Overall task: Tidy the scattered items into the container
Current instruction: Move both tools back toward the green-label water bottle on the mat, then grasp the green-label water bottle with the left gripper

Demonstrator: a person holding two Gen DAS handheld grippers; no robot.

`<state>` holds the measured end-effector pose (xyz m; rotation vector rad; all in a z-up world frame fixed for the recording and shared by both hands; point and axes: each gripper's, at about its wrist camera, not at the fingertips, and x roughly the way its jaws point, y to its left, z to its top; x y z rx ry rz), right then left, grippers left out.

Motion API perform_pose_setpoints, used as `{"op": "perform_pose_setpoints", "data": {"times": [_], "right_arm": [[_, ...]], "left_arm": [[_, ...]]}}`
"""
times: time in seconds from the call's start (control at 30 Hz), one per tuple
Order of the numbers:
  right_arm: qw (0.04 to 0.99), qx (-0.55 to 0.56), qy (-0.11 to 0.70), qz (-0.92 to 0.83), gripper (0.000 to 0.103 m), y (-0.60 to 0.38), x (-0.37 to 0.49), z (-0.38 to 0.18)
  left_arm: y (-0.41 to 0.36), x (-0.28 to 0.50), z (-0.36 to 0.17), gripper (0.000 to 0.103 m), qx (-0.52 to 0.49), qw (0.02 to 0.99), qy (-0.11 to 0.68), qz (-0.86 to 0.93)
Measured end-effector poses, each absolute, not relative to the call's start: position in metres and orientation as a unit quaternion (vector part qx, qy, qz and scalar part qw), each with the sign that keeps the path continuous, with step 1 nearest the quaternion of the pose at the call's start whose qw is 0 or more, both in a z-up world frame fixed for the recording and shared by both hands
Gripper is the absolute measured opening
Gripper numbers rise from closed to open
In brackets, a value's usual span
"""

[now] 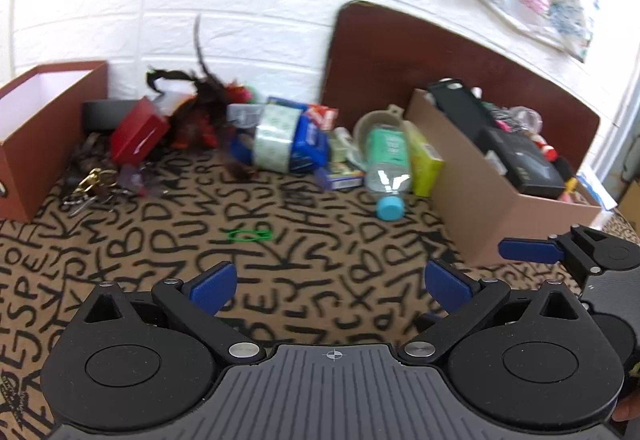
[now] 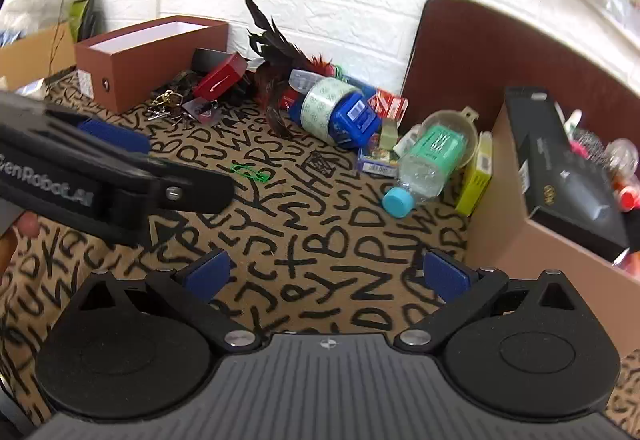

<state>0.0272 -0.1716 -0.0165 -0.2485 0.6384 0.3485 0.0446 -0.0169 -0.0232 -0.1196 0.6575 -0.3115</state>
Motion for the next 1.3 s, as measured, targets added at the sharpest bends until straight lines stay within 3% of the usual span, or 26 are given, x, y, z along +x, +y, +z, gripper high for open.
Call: {"op": "perform_pose_setpoints", "data": {"times": [0.33,0.47,0.63,1.0,1.13,1.27,1.3], "right_arm": [[0.932,-0.082,0.318,0.152,0.102,-0.16,0.062,-0.028],[0.938,-0.084,0.312,0.126,0.102,-0.152,0.079,-0.036],[0.946,-0.061,0.31,0.076,0.098,-0.156,0.105,-0.047],[0.948,-0.025,0.316,0.012,0.084,-0.18,0.159,-0.07],[0.953,-0.013,0.302,0.004,0.083,-0.184,0.173,-0.072],[0.955,-0.016,0.296,-0.004,0.08,-0.185,0.188,-0.076],[0.954,-0.011,0.299,-0.007,0.075,-0.187,0.192,-0.077]], "left_arm": [[0.006,0.074,-0.043,0.103,-0.055,0.931,0.333,-0.142],[0.016,0.092,-0.049,0.096,-0.063,0.926,0.343,-0.145],[0.013,0.12,-0.047,0.095,-0.073,0.922,0.344,-0.162],[-0.064,0.193,-0.039,0.094,-0.038,0.907,0.345,-0.24],[-0.09,0.222,-0.041,0.094,-0.035,0.896,0.355,-0.265],[-0.111,0.25,-0.049,0.086,-0.029,0.881,0.376,-0.285],[-0.115,0.256,-0.052,0.086,-0.029,0.876,0.385,-0.288]]}}
